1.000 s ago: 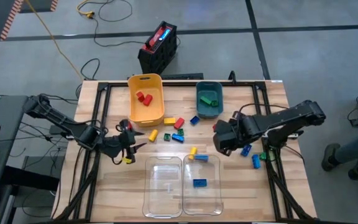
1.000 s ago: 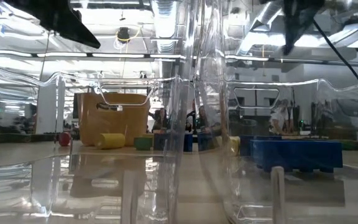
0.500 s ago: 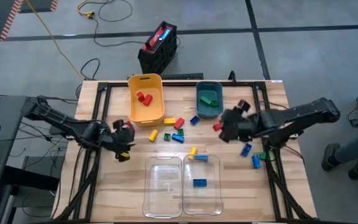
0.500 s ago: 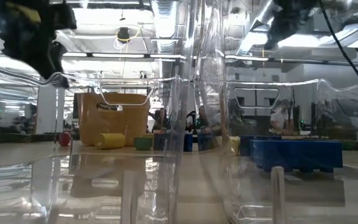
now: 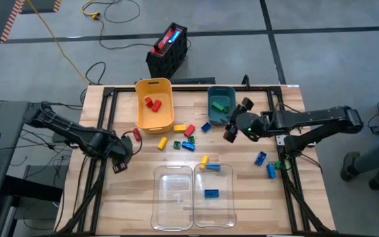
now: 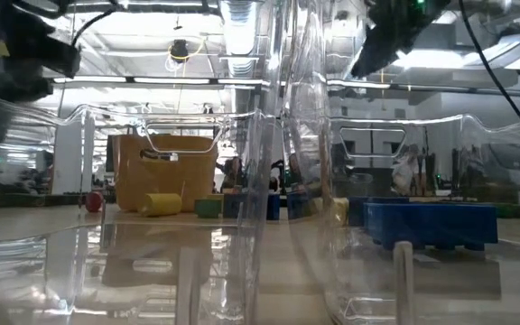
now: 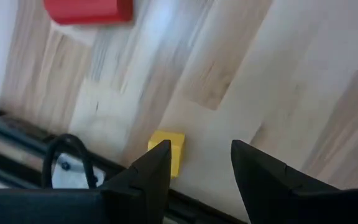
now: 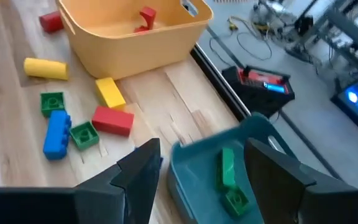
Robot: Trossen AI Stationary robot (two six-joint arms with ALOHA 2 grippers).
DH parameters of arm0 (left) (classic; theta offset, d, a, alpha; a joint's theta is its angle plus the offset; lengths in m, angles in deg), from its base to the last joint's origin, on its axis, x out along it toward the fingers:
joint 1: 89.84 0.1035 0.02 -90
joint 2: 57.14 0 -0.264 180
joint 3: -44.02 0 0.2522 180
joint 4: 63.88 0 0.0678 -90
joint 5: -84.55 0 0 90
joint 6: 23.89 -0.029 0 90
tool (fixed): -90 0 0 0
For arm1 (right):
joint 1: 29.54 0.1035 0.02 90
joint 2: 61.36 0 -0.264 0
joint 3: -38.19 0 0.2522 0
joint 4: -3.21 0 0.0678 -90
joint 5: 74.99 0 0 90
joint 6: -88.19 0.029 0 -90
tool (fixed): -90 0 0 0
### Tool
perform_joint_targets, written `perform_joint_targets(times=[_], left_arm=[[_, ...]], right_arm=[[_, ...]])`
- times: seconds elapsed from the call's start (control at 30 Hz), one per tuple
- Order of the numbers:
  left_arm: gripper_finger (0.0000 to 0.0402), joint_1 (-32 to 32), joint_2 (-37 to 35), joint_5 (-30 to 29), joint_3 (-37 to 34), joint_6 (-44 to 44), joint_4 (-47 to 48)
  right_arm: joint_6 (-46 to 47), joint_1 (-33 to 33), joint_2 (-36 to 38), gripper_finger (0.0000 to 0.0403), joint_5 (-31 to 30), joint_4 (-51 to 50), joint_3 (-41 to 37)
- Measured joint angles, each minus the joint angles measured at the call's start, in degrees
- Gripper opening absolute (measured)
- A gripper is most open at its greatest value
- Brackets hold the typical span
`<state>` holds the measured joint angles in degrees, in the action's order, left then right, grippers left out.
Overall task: Sort blocks
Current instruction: Put the yellow block into the left transparent bin
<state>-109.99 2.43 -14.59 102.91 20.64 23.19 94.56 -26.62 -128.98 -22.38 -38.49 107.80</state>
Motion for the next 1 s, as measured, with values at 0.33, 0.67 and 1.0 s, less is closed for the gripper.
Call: perform_joint_targets(times=[0.33, 0.67, 1.0], left_arm=[[0.0216, 9.04, 20.74, 4.28, 0.15, -13.89, 3.76], [0.0282, 11.43, 32.64, 4.5, 0.15, -23.03, 3.72], [0.0291, 12.97, 23.07, 6.04, -1.35, -20.03, 2.01]], right_arm=[[-11.2, -0.76, -5.89, 0.0243, 4.71, 14.84, 0.0], [-10.93, -1.62, -5.76, 0.0243, 6.25, 13.48, 0.01], [-10.81, 0.21, -5.76, 0.0243, 6.32, 13.46, 0.06]])
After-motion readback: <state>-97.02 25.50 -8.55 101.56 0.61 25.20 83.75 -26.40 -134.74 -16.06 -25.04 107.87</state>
